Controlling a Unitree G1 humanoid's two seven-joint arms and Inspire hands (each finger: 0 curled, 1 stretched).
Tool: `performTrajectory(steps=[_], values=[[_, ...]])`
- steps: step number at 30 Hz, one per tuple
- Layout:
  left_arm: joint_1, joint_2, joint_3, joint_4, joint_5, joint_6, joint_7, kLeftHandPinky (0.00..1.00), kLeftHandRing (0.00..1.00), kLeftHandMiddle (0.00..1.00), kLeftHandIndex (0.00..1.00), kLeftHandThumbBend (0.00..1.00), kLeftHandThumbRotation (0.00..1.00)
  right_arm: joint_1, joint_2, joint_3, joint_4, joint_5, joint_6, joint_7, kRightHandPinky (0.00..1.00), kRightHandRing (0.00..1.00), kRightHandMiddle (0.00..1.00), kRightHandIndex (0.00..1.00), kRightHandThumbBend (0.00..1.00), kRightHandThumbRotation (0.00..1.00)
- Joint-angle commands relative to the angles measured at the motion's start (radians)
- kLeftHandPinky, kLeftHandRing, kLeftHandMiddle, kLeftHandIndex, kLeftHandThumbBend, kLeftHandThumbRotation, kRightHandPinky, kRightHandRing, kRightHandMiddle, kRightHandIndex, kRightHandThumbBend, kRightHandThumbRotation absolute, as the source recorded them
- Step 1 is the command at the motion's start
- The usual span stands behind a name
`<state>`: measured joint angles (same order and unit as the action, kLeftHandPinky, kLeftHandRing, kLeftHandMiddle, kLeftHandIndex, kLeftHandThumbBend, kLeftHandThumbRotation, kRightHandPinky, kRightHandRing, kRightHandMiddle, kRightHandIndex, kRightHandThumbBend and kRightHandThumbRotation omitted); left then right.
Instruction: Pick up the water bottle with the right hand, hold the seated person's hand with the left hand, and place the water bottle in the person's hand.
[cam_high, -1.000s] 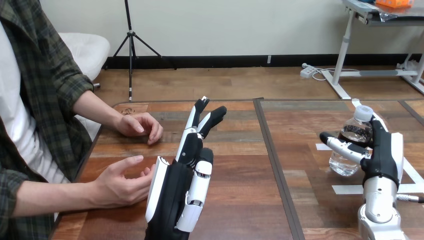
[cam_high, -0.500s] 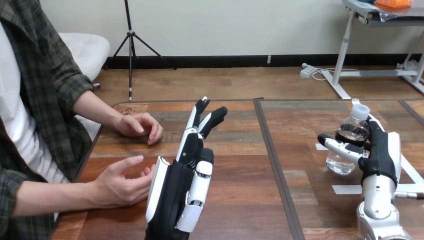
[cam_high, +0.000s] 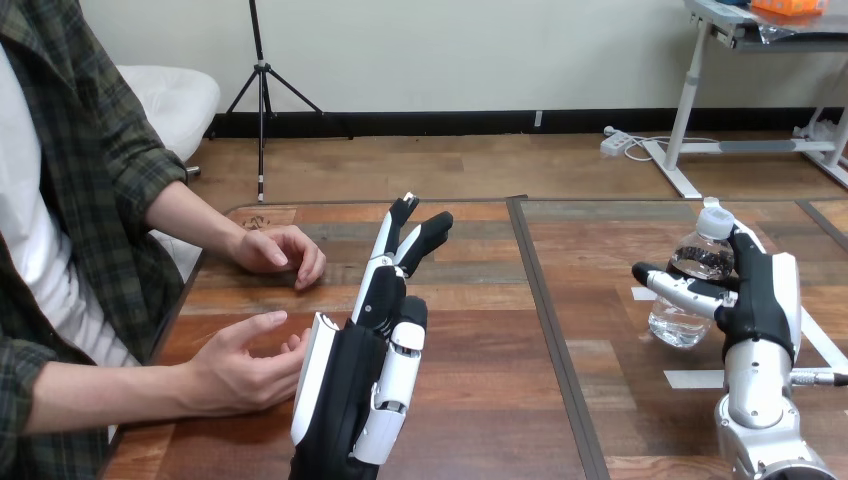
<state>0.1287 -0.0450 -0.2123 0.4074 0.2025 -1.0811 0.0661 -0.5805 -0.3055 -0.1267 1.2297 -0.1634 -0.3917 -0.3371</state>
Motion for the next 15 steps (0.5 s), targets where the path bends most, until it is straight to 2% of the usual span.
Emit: performTrajectory(steps=[1, 9, 15], values=[[-0.028, -0.007, 0.007, -0.011, -0.005, -0.021, 0.002, 0.97, 0.90, 0.90, 0.99, 0.00, 1.00, -0.090, -0.021, 0.001, -0.004, 0.007, -0.007, 0.003, 0.84, 0.87, 0.88, 0.86, 0.72, 0.00], [-0.029, -0.007, 0.009, -0.009, -0.002, -0.020, 0.003, 0.97, 0.90, 0.90, 0.99, 0.00, 1.00, -0.086, -0.018, 0.000, -0.004, 0.012, -0.026, 0.006, 0.81, 0.83, 0.83, 0.83, 0.72, 0.00], [-0.030, -0.007, 0.012, -0.007, 0.004, -0.021, 0.007, 0.97, 0.90, 0.89, 0.99, 0.00, 1.00, -0.085, -0.012, -0.008, -0.005, 0.026, -0.038, 0.015, 0.75, 0.78, 0.79, 0.78, 0.73, 0.00]])
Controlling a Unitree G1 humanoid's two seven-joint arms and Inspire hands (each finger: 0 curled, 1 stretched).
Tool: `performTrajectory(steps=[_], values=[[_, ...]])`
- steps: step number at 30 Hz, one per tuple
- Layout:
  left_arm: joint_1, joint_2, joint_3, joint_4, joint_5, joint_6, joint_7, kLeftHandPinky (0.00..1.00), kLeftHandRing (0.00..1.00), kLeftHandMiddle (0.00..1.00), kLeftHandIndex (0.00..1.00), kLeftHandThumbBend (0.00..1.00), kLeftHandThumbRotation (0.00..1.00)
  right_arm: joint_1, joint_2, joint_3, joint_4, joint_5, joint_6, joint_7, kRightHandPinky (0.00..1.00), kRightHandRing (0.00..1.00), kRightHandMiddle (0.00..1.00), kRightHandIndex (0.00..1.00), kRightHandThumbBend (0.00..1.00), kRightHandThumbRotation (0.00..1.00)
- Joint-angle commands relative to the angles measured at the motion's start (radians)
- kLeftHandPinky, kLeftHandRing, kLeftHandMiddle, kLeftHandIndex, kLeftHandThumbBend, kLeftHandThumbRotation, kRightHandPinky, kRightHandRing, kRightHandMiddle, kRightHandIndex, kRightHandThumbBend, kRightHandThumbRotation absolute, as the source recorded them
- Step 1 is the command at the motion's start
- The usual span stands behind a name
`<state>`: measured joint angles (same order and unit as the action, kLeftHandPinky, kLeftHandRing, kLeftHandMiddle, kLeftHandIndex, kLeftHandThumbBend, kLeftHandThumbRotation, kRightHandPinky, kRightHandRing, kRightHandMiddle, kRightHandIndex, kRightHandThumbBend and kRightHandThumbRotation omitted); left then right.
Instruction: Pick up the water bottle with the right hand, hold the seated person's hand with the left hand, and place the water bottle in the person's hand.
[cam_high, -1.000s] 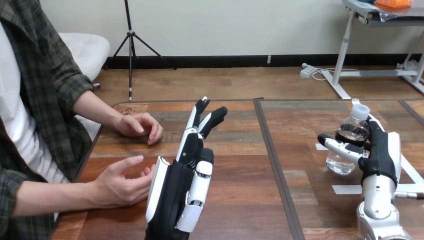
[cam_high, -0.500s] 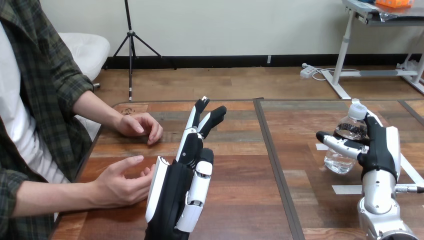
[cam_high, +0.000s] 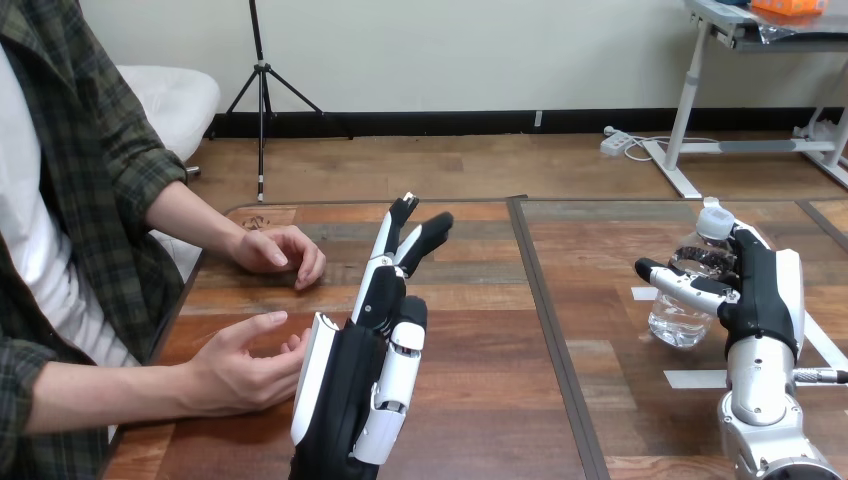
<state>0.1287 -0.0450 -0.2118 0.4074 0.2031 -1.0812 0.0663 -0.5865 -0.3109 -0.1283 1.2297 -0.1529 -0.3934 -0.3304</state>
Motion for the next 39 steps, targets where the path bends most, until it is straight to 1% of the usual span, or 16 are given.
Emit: performTrajectory(steps=[1, 6, 12, 21, 26, 30, 35, 39], values=[[-0.031, -0.007, 0.012, -0.006, 0.006, -0.022, 0.007, 0.97, 0.90, 0.89, 0.99, 0.00, 1.00, -0.079, -0.006, -0.008, -0.005, 0.017, -0.037, 0.010, 0.74, 0.77, 0.78, 0.77, 0.73, 0.00], [-0.033, -0.009, 0.012, -0.003, 0.004, -0.021, 0.008, 0.97, 0.90, 0.89, 0.99, 0.00, 1.00, -0.082, -0.003, -0.011, -0.005, 0.028, -0.037, 0.014, 0.70, 0.73, 0.75, 0.75, 0.73, 0.00], [-0.031, -0.010, 0.010, -0.004, -0.001, -0.017, 0.007, 0.97, 0.89, 0.89, 0.98, 0.00, 1.00, -0.083, 0.005, -0.016, -0.008, 0.045, -0.042, 0.014, 0.63, 0.66, 0.69, 0.71, 0.74, 0.00], [-0.029, -0.008, 0.005, -0.010, -0.014, -0.013, 0.000, 0.97, 0.90, 0.90, 0.98, 0.00, 1.00, -0.086, 0.009, -0.007, -0.008, 0.042, -0.039, 0.006, 0.59, 0.62, 0.65, 0.68, 0.74, 0.00], [-0.029, -0.007, 0.005, -0.008, -0.016, -0.015, -0.002, 0.97, 0.90, 0.89, 0.99, 0.00, 1.00, -0.089, 0.009, -0.003, -0.007, 0.039, -0.034, 0.006, 0.58, 0.61, 0.65, 0.68, 0.73, 0.00], [-0.030, -0.007, 0.008, -0.004, -0.011, -0.022, 0.001, 0.97, 0.90, 0.89, 0.99, 0.00, 1.00, -0.091, 0.012, -0.007, -0.004, 0.046, -0.028, 0.019, 0.58, 0.61, 0.65, 0.68, 0.73, 0.00], [-0.031, -0.006, 0.011, -0.001, -0.008, -0.025, 0.004, 0.97, 0.90, 0.89, 0.99, 0.00, 1.00, -0.092, 0.012, -0.004, 0.001, 0.043, -0.025, 0.023, 0.62, 0.64, 0.67, 0.69, 0.71, 0.00], [-0.029, -0.007, 0.012, -0.002, -0.005, -0.023, 0.005, 0.97, 0.90, 0.89, 0.99, 0.00, 1.00, -0.092, 0.012, 0.004, 0.003, 0.033, -0.022, 0.016, 0.63, 0.65, 0.67, 0.70, 0.72, 0.00]])
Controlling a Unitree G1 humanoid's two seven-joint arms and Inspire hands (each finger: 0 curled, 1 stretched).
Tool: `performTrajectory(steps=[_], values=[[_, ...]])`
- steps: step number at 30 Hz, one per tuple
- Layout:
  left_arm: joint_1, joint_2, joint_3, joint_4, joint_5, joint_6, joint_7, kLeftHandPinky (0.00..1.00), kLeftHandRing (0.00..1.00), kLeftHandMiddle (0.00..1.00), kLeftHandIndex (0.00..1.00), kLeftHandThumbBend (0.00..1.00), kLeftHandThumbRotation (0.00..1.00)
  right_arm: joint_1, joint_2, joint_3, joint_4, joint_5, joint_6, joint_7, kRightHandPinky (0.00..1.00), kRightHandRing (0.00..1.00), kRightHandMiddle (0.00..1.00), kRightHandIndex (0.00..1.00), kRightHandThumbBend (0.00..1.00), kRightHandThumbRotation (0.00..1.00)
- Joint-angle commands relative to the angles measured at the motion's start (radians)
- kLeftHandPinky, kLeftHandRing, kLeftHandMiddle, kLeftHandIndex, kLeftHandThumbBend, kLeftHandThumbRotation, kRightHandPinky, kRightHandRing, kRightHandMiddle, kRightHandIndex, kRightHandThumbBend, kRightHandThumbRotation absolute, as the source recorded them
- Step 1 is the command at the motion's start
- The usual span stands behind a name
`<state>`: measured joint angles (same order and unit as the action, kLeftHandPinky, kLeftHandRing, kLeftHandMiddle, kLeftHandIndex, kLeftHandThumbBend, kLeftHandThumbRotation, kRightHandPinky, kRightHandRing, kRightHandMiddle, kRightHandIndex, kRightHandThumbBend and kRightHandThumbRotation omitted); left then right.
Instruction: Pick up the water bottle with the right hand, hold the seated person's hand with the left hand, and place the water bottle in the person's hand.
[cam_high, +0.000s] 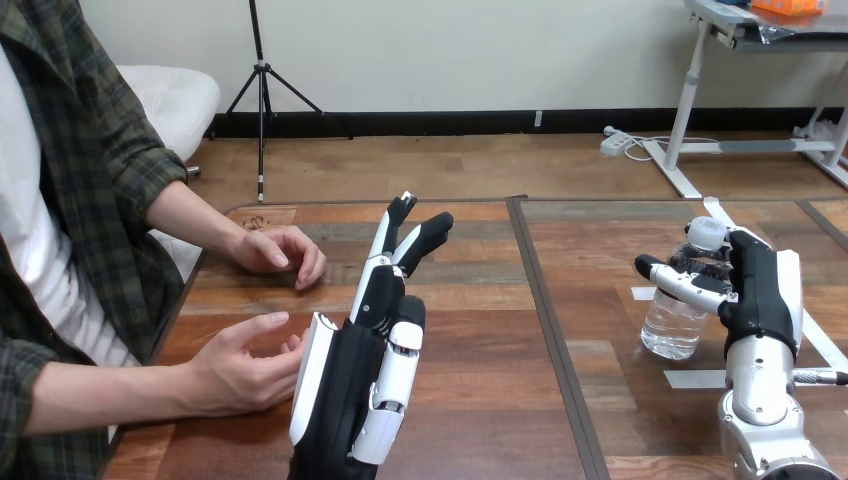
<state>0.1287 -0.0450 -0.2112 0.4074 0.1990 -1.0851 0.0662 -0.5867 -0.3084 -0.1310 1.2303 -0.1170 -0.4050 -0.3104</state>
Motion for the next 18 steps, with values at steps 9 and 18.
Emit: performTrajectory(steps=[9, 18], values=[[-0.025, -0.009, 0.012, -0.003, 0.001, -0.021, 0.007, 0.97, 0.90, 0.89, 0.99, 0.00, 1.00, -0.089, 0.009, 0.016, 0.003, -0.006, -0.008, 0.011, 0.64, 0.66, 0.69, 0.71, 0.73, 0.00], [-0.022, -0.009, 0.008, -0.006, -0.002, -0.019, 0.004, 0.97, 0.90, 0.90, 0.99, 0.00, 1.00, -0.086, 0.009, 0.020, 0.007, -0.005, -0.004, 0.029, 0.68, 0.70, 0.72, 0.73, 0.74, 0.00]])
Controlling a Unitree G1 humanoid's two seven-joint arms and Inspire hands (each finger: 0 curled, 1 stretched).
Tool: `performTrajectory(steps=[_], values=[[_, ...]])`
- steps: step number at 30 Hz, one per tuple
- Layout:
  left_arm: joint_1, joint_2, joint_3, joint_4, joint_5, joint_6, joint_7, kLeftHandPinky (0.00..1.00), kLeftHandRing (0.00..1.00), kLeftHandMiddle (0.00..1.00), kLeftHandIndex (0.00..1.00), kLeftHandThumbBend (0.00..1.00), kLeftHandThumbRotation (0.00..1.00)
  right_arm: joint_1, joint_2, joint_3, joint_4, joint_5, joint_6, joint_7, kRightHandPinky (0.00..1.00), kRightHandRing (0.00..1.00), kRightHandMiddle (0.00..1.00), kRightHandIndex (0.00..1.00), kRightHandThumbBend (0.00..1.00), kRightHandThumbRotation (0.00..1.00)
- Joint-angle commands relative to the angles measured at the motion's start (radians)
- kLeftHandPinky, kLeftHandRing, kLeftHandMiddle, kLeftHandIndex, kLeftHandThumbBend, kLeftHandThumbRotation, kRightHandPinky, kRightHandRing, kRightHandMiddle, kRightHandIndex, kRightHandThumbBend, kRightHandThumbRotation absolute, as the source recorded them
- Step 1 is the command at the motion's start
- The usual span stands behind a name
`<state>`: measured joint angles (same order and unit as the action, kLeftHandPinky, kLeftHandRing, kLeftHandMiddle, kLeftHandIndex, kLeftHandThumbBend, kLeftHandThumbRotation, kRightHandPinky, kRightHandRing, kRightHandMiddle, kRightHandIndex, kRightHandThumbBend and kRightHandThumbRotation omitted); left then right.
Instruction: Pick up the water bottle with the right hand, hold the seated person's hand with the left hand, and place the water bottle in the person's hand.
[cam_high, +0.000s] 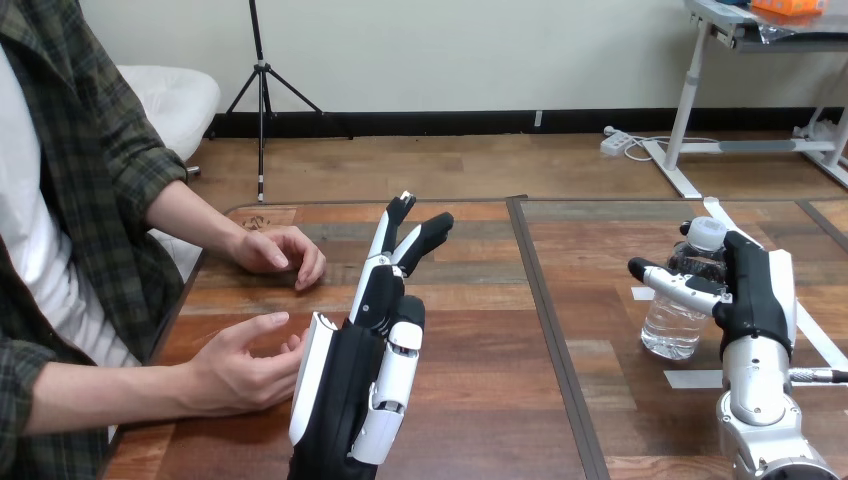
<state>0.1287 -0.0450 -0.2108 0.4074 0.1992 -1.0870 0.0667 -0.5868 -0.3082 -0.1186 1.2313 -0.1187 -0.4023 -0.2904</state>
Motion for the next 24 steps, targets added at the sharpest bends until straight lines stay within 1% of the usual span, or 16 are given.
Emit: performTrajectory(steps=[1, 8, 15, 20, 24], values=[[-0.020, -0.009, 0.007, -0.008, -0.003, -0.015, 0.003, 0.97, 0.90, 0.90, 0.99, 0.00, 1.00, -0.085, 0.008, 0.009, 0.007, -0.004, -0.009, 0.011, 0.68, 0.70, 0.72, 0.73, 0.74, 0.00], [-0.017, -0.011, 0.005, -0.011, -0.004, -0.012, 0.004, 0.96, 0.90, 0.90, 0.99, 0.00, 1.00, -0.079, 0.005, 0.019, 0.015, -0.017, -0.018, 0.009, 0.69, 0.70, 0.72, 0.73, 0.73, 0.00], [-0.013, -0.012, 0.002, -0.014, -0.007, -0.004, 0.001, 0.96, 0.90, 0.90, 0.98, 0.00, 1.00, -0.079, 0.004, 0.036, 0.018, -0.038, -0.002, 0.004, 0.66, 0.68, 0.70, 0.72, 0.75, 0.00], [-0.014, -0.012, 0.002, -0.012, -0.007, -0.005, 0.001, 0.96, 0.90, 0.89, 0.98, 0.00, 1.00, -0.077, 0.005, 0.040, 0.019, -0.036, 0.002, 0.014, 0.67, 0.70, 0.72, 0.73, 0.74, 0.00], [-0.015, -0.011, 0.002, -0.009, -0.008, -0.008, 0.000, 0.96, 0.90, 0.89, 0.98, 0.00, 1.00, -0.075, 0.009, 0.033, 0.022, -0.025, 0.001, 0.027, 0.70, 0.72, 0.75, 0.75, 0.74, 0.00]])
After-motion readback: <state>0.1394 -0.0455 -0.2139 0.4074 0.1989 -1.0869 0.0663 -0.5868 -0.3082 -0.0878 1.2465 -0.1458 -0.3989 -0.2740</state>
